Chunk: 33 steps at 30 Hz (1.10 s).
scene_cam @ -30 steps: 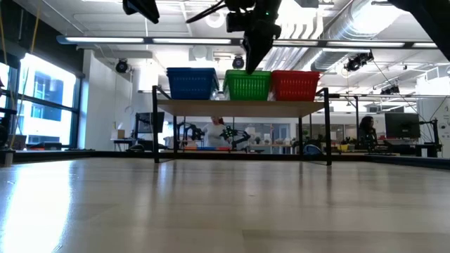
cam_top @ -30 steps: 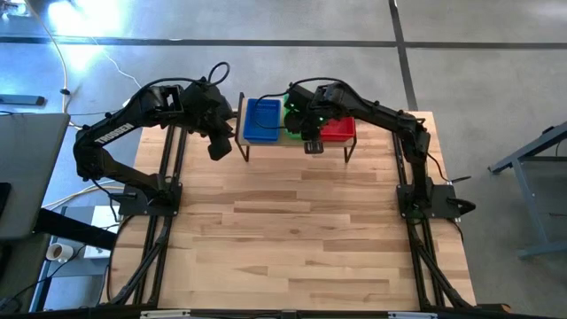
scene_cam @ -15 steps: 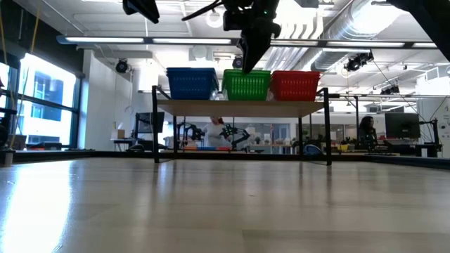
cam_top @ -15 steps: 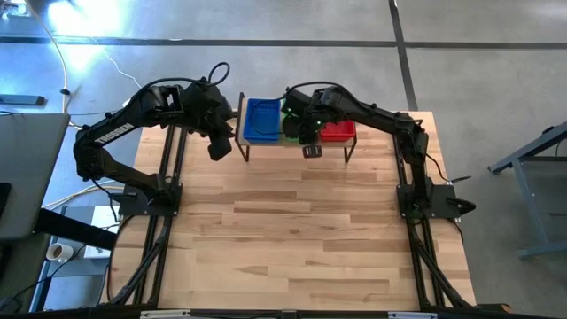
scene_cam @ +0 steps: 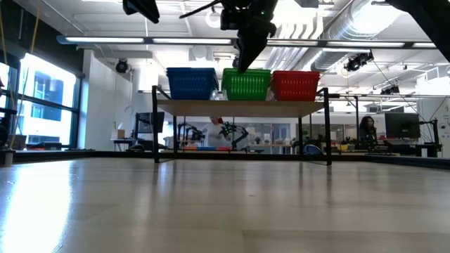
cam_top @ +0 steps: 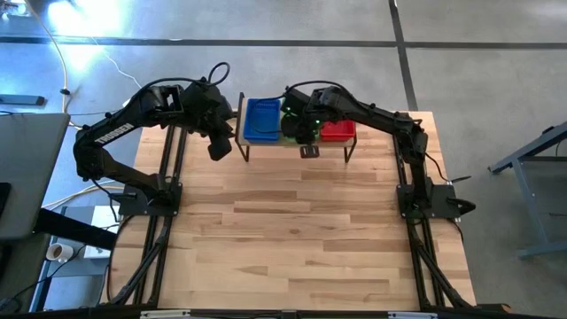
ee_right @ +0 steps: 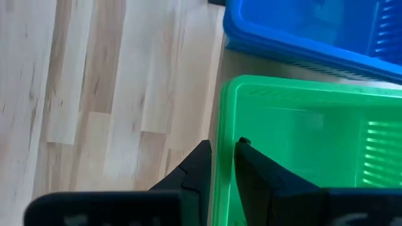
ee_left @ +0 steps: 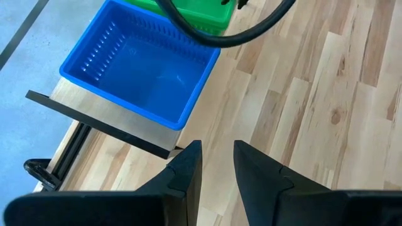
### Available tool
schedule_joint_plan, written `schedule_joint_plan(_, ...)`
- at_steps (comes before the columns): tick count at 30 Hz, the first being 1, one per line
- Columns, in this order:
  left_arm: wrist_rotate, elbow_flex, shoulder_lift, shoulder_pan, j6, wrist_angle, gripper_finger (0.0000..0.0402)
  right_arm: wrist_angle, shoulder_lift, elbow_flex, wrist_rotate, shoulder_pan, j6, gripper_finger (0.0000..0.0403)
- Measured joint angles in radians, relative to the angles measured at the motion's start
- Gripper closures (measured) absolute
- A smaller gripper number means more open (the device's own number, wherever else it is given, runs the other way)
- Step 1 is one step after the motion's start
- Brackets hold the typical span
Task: Stack baskets on shelf by color
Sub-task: Stack the green bin on top of the other green bins on the shelf, then return to home position
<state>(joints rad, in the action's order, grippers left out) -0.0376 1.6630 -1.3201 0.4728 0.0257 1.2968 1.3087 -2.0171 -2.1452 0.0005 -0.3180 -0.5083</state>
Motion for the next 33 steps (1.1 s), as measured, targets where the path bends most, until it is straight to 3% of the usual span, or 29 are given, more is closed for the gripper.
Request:
schedule_joint_plan(14,0.0,0.0,0.0,0.0,0.015,0.0,0.0319,-0.04,0.009,-0.006,0.016,-0.001,0.041,0.0348)
schedule_joint_plan(33,0.0,0.0,0.046,-0.045,0.073,-0.025,0.0319,0.124,0.016,-0.211,-0.022,0.003,0.127,0.0348)
